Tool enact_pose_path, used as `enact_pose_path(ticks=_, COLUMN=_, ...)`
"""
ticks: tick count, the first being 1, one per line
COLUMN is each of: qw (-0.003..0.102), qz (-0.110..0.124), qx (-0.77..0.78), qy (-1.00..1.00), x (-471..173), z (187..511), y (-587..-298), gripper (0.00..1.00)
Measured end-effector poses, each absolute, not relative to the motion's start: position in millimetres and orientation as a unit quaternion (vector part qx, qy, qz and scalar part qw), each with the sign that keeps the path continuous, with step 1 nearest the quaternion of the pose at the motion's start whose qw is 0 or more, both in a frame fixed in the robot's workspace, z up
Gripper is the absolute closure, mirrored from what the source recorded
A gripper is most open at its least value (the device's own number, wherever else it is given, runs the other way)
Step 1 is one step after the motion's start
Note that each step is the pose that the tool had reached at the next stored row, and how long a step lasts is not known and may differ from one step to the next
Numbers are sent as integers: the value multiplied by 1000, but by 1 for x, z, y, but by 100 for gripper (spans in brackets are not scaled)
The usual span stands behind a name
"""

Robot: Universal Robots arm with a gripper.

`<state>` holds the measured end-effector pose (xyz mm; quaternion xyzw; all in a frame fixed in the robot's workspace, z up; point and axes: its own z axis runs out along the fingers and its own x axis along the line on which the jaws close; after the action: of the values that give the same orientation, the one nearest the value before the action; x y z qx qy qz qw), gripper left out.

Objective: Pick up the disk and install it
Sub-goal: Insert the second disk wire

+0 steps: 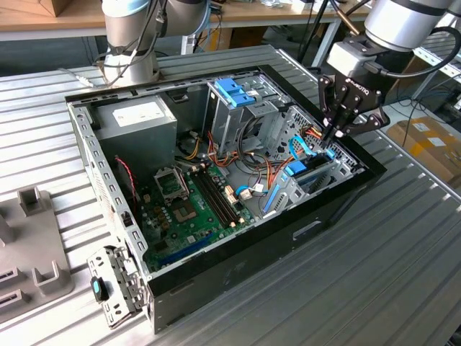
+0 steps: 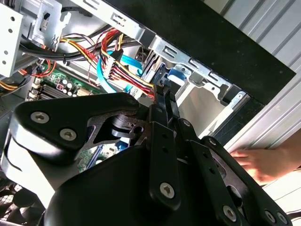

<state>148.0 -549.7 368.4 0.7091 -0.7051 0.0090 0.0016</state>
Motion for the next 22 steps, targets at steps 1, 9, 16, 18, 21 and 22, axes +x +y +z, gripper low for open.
enact_pose_path(ticks=1, qw=2, qz=9, qx=709, qy=-705, x=148, z=368, y=-550, gripper=84)
enact_pose_path(ticks=9, qw=2, qz=9, qx=709, qy=-705, x=146, z=368, y=-550, gripper=84)
enact_pose_path(ticks=16, qw=2, qz=9, qx=709, qy=-705, x=145, z=368, y=-550, gripper=84)
enact_pose_path(ticks=18, qw=2, qz=9, qx=709, qy=-705, x=144, z=368, y=-550, gripper=84)
enact_pose_path(ticks=21, qw=2, qz=9, qx=709, qy=-705, x=144, z=368, y=-550, gripper=84)
enact_pose_path(ticks=22, qw=2, qz=9, qx=709, qy=-705, x=144, z=368, y=-550, gripper=84)
